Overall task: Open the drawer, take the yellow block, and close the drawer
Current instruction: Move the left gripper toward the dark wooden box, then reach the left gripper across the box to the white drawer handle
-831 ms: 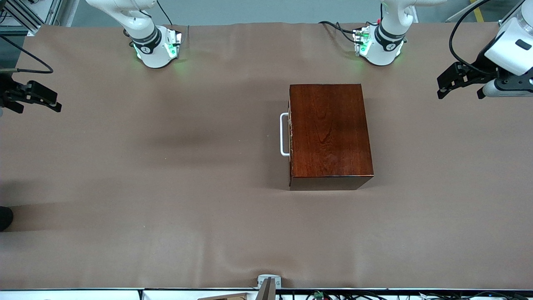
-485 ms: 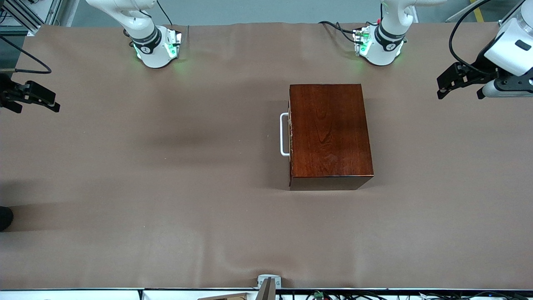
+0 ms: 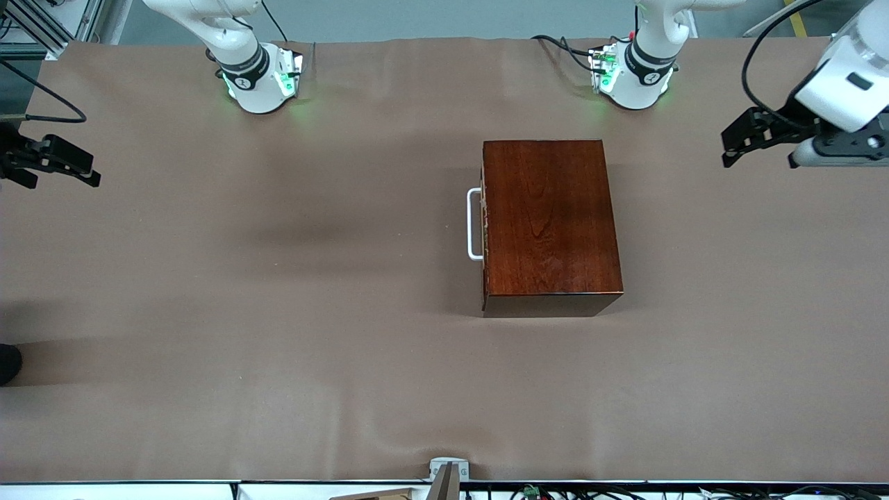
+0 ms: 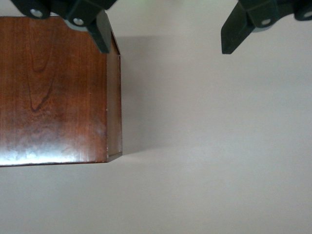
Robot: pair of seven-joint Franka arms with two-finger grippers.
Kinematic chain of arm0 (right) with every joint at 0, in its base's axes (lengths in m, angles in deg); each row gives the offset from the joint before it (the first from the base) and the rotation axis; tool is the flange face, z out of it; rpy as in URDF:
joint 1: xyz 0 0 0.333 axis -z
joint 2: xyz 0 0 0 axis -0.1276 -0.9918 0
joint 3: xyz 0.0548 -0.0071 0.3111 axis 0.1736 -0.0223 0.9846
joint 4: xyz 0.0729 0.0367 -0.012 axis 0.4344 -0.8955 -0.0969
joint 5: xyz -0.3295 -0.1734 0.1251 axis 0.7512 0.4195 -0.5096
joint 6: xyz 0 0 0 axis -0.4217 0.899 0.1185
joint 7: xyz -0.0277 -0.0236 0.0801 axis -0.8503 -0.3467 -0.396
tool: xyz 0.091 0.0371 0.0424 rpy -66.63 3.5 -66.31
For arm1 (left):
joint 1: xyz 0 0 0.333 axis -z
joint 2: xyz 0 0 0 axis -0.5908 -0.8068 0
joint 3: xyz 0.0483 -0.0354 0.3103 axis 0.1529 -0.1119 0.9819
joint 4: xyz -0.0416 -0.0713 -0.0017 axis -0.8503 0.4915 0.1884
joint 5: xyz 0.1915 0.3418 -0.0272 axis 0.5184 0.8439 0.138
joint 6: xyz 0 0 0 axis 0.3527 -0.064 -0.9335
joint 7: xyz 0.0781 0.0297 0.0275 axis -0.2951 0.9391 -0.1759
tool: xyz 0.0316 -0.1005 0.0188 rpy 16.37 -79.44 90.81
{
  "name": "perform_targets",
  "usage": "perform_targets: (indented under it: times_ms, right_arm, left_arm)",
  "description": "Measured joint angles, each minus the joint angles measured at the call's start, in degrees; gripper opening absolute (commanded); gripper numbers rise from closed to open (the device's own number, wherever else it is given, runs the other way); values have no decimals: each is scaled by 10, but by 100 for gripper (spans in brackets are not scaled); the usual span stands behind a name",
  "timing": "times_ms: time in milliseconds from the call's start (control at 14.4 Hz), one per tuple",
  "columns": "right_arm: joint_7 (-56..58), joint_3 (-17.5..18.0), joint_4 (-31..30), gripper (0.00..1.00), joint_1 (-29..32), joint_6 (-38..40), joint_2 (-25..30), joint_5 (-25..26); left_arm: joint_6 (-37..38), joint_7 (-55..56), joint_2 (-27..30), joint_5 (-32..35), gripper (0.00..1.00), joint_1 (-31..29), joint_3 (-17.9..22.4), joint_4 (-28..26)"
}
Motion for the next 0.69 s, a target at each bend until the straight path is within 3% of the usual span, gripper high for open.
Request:
perform_targets:
  times_ms: [416, 693]
  right_arm:
    - [0, 2, 0, 100, 0, 0, 0, 0]
    - [0, 1, 0, 100, 0, 0, 0, 0]
  left_arm:
    - [-1, 148, -68, 0, 100, 10, -85, 59]
    - [-5, 246, -108, 4, 100, 61, -96, 86]
